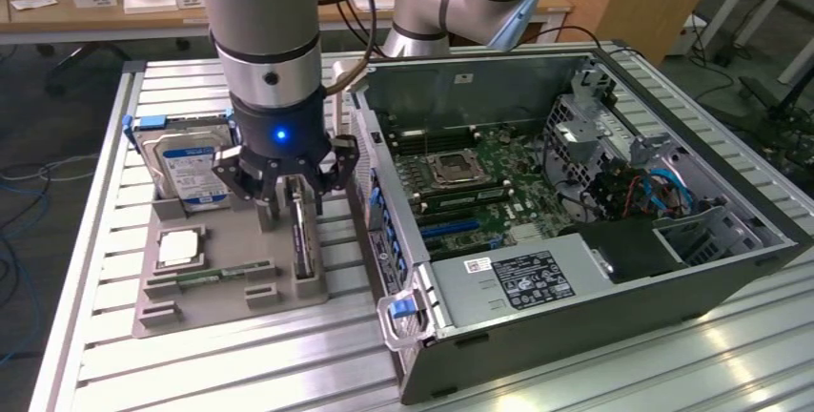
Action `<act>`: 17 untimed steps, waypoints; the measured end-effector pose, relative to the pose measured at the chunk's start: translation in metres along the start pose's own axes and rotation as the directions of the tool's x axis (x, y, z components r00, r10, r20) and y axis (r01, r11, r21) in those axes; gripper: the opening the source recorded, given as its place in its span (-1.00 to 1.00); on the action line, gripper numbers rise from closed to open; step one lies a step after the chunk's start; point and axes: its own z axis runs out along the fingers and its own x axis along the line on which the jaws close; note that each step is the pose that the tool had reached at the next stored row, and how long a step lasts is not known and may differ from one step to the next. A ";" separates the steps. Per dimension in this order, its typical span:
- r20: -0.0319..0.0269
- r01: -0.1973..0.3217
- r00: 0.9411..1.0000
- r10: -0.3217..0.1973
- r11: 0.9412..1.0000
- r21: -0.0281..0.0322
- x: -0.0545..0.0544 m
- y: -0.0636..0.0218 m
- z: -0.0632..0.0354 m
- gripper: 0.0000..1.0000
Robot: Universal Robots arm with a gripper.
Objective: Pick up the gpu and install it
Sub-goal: 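Pick up the gpu and move the gpu toward the slot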
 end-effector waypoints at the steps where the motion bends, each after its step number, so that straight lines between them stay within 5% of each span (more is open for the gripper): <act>1: 0.000 0.000 1.000 0.000 1.000 0.000 0.000 0.0000 0.0004 0.06; 17: 0.000 0.000 1.000 0.000 1.000 0.000 0.000 -0.0003 0.0045 0.06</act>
